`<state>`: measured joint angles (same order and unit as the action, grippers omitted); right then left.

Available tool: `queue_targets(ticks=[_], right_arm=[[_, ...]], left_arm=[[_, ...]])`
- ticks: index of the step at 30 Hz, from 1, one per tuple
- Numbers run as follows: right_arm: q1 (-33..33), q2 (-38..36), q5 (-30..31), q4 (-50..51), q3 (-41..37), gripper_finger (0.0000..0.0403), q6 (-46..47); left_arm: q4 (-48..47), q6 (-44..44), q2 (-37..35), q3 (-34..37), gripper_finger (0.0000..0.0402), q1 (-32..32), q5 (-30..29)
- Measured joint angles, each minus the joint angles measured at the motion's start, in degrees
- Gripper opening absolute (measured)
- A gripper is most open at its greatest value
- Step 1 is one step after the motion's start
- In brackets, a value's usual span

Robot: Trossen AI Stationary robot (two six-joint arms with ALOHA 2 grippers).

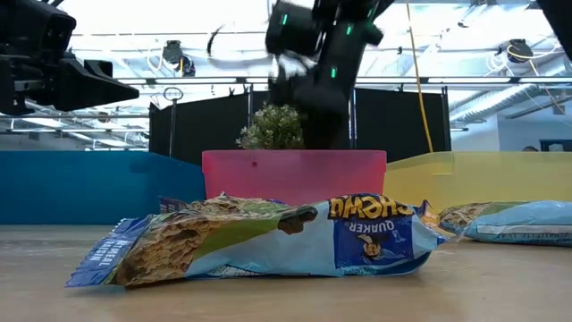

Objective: Pick and place Granola Bars by type
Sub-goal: Put the bottom yellow granola bar into the red bin, then put the yellow granola bar into the red bin

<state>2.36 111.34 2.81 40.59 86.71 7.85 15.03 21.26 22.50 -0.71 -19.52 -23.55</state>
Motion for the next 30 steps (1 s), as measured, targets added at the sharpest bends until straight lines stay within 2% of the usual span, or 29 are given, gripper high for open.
queue_targets(ticks=[8, 12, 18, 24, 30], right_arm=[[-0.1, 4.7, -1.9, 1.8, 0.0, 0.0041, -1.2], [-0.6, 4.6, -1.1, 2.3, -0.1, 0.0047, -1.6], [-1.6, 3.1, 1.6, 2.7, 0.0, 0.0122, -1.1], [-2.1, -1.7, 3.4, 6.2, 0.0, 0.0188, 2.9], [-8.3, -10.8, 5.2, 12.0, 0.1, 0.0192, 11.7]], left_arm=[[0.0, 0.0, 0.0, 0.0, 0.0024, 0.0, 0.0], [0.0, 0.0, 0.0, 0.0, 0.0024, 0.0, 0.0], [0.0, 0.0, 0.0, 0.0, 0.0024, 0.0, 0.0], [-0.1, -0.1, 0.0, 0.0, 0.0024, 0.0, 0.0], [-0.2, -0.4, 0.0, 0.0, 0.0024, 0.0, 0.0]])
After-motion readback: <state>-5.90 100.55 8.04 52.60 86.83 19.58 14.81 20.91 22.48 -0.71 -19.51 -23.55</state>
